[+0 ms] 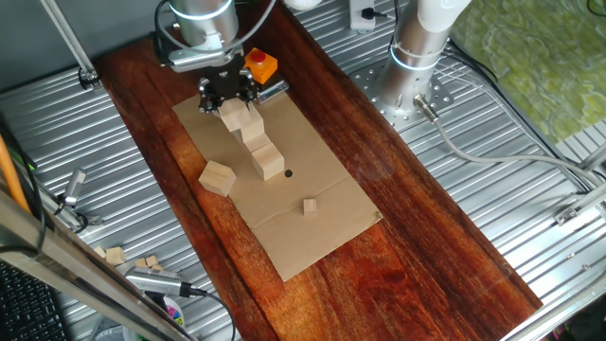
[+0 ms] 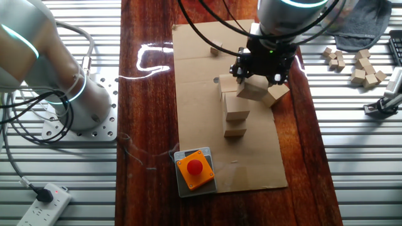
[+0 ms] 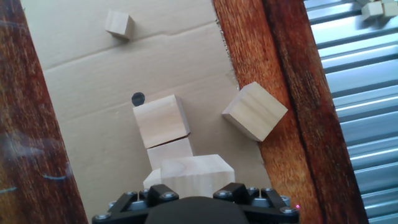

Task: Stack the blocks into a pyramid shape

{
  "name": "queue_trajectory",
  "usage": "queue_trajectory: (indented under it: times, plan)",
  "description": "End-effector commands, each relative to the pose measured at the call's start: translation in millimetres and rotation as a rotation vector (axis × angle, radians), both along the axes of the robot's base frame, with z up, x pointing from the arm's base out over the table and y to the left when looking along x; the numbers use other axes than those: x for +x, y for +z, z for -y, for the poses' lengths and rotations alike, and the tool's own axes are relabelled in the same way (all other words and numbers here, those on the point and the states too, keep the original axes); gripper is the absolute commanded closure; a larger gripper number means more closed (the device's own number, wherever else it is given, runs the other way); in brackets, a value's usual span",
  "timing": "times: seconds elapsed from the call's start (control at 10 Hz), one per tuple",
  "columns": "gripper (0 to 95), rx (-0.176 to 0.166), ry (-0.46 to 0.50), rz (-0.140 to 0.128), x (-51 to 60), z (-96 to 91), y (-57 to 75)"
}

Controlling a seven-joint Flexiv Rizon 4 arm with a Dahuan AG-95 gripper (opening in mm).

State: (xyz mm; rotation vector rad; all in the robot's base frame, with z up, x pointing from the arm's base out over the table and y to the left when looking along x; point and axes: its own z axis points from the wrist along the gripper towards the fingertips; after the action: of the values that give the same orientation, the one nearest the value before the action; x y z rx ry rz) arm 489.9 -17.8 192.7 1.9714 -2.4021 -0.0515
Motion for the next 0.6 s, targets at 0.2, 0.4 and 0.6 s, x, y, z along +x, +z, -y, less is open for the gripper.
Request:
queue_trajectory:
  times: [0.2,0.4,0.6]
  plan:
    - [95.0,0.029,-0.002,-0.009,-0.1,-0.5,-0.2]
    - [95.0,0.035,-0.002,-0.024,-0.1,-0.5,-0.2]
    - [95.0,0.030,0.002,-0.028,-0.1,-0.5,-0.2]
